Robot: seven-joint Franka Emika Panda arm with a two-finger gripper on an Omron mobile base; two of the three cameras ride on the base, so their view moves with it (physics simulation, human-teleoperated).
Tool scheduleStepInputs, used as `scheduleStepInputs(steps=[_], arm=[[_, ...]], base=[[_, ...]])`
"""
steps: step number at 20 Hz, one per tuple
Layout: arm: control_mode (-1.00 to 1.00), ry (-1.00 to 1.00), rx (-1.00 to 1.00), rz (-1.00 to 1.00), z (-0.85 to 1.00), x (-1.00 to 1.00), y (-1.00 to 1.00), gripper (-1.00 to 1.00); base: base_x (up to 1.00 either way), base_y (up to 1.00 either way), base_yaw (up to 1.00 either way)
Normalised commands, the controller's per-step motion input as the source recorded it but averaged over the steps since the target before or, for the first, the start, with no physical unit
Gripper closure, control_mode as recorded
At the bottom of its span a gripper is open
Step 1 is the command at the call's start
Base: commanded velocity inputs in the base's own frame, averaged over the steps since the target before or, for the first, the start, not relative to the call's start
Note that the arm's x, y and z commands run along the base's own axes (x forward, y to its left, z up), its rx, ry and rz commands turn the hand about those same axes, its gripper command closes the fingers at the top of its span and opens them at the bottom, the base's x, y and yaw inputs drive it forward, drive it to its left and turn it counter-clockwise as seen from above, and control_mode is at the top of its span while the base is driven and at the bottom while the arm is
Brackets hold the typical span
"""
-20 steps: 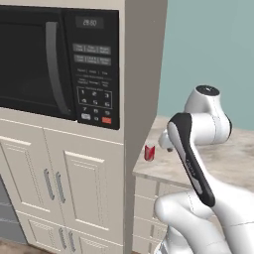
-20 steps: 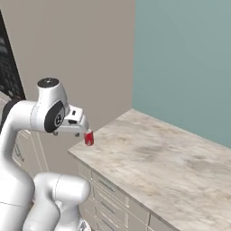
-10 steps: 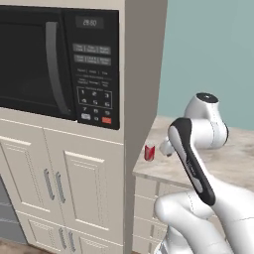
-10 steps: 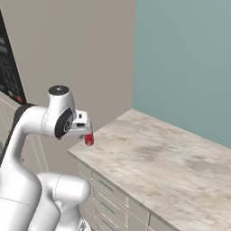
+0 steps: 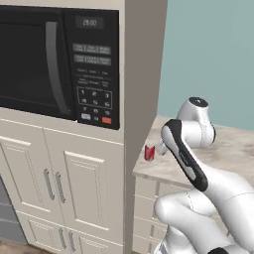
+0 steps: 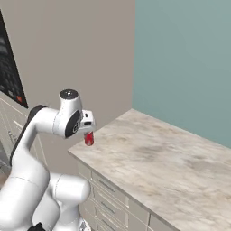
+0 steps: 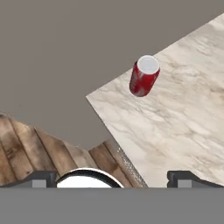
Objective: Four empty soda cans are scattered around the kitchen. Gather all the cans and cluster them next to the stove for recycling.
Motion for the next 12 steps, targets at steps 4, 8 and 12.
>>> scheduleStepInputs(steps=[4,8,12], arm=[[-1.0,0.06,0.05,0.11,-0.13,0.52,-0.07,-1.0],[-1.0,0.02,0.0,0.1,-0.25,0.4,0.02,-1.0],[-1.0,0.02,-0.02,0.06,-0.25,0.25,0.01,-1.0]], base=[[0.0,0.0,0.0],[0.0,0.0,0.0],[0.0,0.0,0.0]])
